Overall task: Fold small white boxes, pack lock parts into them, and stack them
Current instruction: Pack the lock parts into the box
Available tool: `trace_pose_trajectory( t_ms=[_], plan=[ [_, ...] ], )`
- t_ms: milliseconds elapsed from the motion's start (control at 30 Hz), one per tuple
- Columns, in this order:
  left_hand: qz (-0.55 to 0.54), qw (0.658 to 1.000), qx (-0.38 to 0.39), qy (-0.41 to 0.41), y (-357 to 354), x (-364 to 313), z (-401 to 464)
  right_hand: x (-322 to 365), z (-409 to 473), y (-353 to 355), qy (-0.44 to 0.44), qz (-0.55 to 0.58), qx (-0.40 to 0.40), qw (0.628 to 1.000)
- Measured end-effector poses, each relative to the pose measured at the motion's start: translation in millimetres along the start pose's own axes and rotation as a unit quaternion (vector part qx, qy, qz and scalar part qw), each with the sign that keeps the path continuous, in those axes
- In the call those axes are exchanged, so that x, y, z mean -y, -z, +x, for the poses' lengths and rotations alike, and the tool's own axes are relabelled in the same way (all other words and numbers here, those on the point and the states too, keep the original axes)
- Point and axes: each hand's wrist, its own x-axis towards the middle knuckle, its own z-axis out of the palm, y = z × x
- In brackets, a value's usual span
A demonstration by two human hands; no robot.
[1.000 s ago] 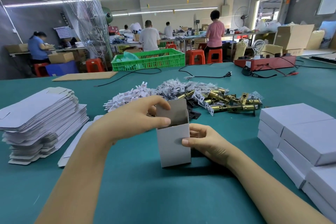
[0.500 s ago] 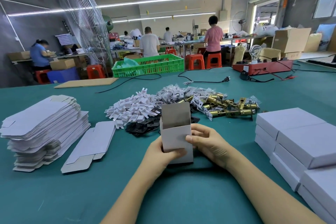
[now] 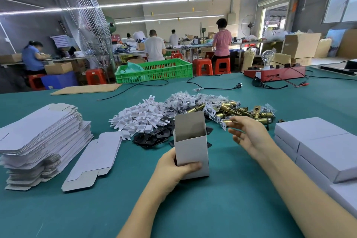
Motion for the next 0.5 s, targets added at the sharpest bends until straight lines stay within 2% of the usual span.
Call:
trace_pose_trajectory(
  t_ms=[133,233,300,400,500],
  plan=[
    [-0.002,1.0,0.002,-0.017,-0.9,-1.0,-0.3,15.3,33.4,-17.8,0.027,-0.091,-0.02,0.995],
    [-0.001,0.999,-0.004,-0.032,-2.1,-2.6,-0.4,22.3,64.3,-33.7,0.074,-0.222,-0.029,0.972],
    [0.007,0.999,-0.005,-0.038,-1.6,-2.5,-0.4,23.5,82.9,-40.7,0.121,-0.35,-0.045,0.928],
    [0.025,0.999,-0.005,-0.047,1.2,-2.4,0.0,25.2,102.3,-48.2,0.179,-0.508,-0.065,0.84],
    [0.038,0.997,-0.003,-0.06,4.0,-0.9,1.1,24.8,119.3,-58.0,0.218,-0.643,-0.019,0.734]
  ],
)
